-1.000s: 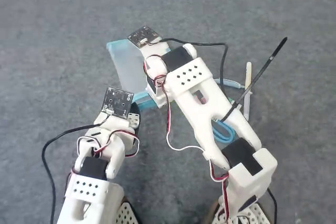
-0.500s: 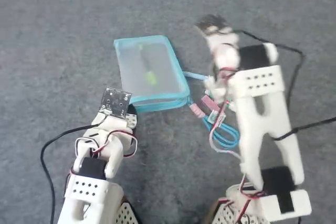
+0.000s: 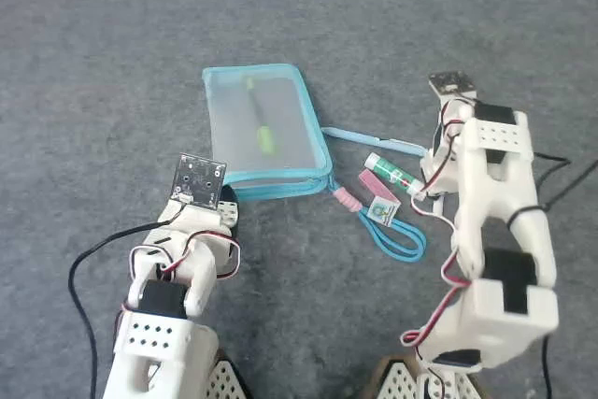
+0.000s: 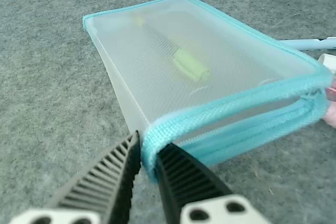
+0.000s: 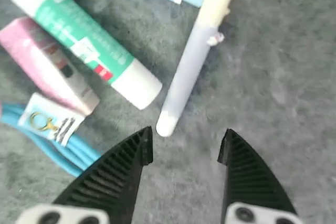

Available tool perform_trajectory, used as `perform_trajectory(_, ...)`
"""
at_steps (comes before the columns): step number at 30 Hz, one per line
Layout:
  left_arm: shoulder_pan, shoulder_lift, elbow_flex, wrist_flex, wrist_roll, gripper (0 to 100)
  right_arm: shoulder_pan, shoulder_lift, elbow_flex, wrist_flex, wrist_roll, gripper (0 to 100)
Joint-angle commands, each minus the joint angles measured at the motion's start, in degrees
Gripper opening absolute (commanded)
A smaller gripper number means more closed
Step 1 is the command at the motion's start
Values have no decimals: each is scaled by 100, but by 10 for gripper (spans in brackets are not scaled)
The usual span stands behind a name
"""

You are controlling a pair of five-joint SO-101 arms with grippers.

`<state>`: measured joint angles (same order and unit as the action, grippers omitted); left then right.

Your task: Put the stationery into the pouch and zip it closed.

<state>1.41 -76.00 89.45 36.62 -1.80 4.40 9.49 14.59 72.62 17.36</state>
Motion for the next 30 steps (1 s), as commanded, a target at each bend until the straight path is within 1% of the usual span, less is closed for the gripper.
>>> perform_trajectory(1, -35, 62, -92, -123, -35, 12, 40, 171, -44, -312, -88, 213)
perform_trajectory(9, -18, 62, -92, -123, -35, 12, 75, 734, -44, -620, -79, 210)
perform_trajectory(11, -18, 62, -92, -123, -35, 12, 84, 813, -44, -620, -79, 177)
perform_trajectory(15, -26, 62, -92, -123, -35, 12, 84, 840, -44, -620, -88, 72)
perform_trajectory(20, -35, 62, -92, -123, -35, 12, 84, 796, -44, -593, -88, 7)
perform_trajectory(26, -44, 62, -92, -123, -35, 12, 119, 505, -44, -514, -79, 7)
perform_trajectory(30, -44, 62, -92, -123, -35, 12, 215, -400, -264, 154, -70, 7)
